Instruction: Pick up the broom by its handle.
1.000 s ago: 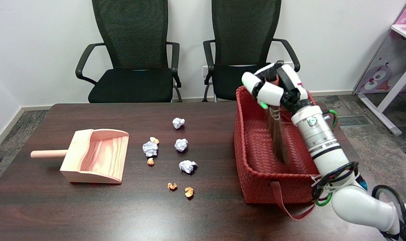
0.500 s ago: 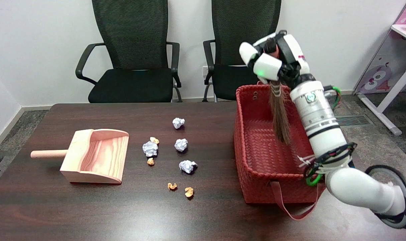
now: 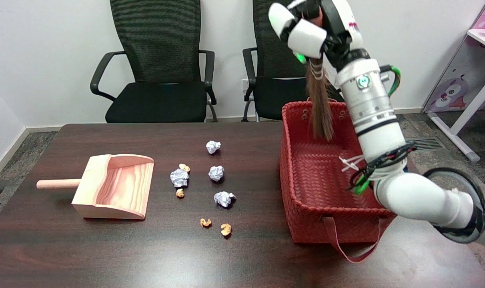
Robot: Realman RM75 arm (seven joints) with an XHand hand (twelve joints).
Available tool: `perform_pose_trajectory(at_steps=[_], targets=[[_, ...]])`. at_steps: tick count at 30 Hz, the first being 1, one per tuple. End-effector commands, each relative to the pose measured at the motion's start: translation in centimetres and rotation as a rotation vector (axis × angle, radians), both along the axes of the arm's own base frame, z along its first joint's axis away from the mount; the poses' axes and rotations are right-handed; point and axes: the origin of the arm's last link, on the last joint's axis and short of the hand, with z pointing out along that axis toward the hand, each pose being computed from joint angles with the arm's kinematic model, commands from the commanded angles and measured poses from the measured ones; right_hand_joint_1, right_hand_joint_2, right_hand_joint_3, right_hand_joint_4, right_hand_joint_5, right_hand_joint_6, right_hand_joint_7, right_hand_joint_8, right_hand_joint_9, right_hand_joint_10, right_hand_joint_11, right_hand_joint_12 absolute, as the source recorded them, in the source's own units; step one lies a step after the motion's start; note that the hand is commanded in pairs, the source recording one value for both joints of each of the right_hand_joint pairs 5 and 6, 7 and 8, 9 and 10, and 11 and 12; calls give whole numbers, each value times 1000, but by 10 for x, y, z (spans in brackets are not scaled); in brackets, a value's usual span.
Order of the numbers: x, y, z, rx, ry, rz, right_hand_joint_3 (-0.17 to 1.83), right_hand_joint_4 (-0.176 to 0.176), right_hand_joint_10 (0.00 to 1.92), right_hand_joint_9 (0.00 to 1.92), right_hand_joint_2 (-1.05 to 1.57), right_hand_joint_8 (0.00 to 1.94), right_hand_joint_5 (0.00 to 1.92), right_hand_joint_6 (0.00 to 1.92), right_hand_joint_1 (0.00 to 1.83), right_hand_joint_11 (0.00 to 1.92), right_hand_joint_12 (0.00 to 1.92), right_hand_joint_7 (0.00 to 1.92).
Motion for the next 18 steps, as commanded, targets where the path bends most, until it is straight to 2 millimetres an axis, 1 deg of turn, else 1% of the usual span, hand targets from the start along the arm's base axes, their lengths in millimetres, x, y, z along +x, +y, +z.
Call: perform_pose_trajectory(at_steps=[1,4,5,9,13,15,18], targets=[[54,-17,-46,130,27,103,971,171,1920,1920,1571,1920,1920,1920,1060,1920,1920,1920],[58,-20,-54,134,47,94,957,170,1920,1920,1571,1920,1920,1920,1057,1920,1920,1920],[57,-22,-60,146,51,82,955,170,1920,1920,1571,1920,1920,1920,1053,1920,1920,1920],[48,-30,-75,169,21,-4,954,170,1920,1920,1571,1920,1920,1920,1050,1920,1920,1920],[47,-33,-82,167,-4,-34,953,170,1920,1920,1571,1920,1920,1920,1050,1920,1920,1920],[50,-34,-83,170,-15,-40,951,171,1920,1920,1571,1920,1920,1920,1050,1920,1920,1920],[51,-39,-87,210,-50,-85,958,170,1920,1920,1571,1920,1920,1920,1055,1920,1920,1920]])
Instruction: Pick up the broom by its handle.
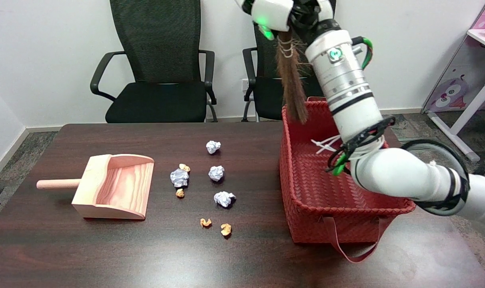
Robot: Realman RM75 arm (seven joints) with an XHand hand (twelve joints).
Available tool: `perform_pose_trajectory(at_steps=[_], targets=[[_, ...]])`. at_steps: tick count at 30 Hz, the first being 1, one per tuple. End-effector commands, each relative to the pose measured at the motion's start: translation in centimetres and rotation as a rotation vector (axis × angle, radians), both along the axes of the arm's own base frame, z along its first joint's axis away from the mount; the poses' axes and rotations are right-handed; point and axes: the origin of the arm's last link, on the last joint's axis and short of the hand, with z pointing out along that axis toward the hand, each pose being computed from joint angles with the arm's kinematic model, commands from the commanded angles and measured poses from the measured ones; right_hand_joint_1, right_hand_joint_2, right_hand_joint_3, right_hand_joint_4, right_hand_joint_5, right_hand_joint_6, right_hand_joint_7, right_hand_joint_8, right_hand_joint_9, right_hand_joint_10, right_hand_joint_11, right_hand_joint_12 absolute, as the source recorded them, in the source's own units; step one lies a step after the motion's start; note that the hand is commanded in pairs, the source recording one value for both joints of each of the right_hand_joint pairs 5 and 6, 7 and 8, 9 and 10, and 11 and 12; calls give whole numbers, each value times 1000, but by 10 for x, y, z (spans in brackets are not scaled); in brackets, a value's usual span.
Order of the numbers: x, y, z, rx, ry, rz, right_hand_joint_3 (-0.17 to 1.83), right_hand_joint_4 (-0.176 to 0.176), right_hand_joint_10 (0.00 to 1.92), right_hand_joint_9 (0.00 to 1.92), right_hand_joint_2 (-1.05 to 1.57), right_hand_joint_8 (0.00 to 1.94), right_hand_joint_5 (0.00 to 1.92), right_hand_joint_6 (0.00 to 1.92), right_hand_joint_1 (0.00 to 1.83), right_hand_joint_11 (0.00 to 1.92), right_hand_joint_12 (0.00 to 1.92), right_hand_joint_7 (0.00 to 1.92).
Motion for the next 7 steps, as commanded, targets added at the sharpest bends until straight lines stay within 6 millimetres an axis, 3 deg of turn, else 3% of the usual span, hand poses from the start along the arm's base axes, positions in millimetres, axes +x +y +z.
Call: perform_pose_trajectory(at_steps=[1,7], targets=[[11,-20,-42,113,-49,-135,970,171,1920,1920,1571,1920,1920,1920,1052,1920,1920,1920],[14,-25,-55,156,-59,-173,1074,176,1920,1920,1571,1920,1920,1920,1051,1920,1920,1920]])
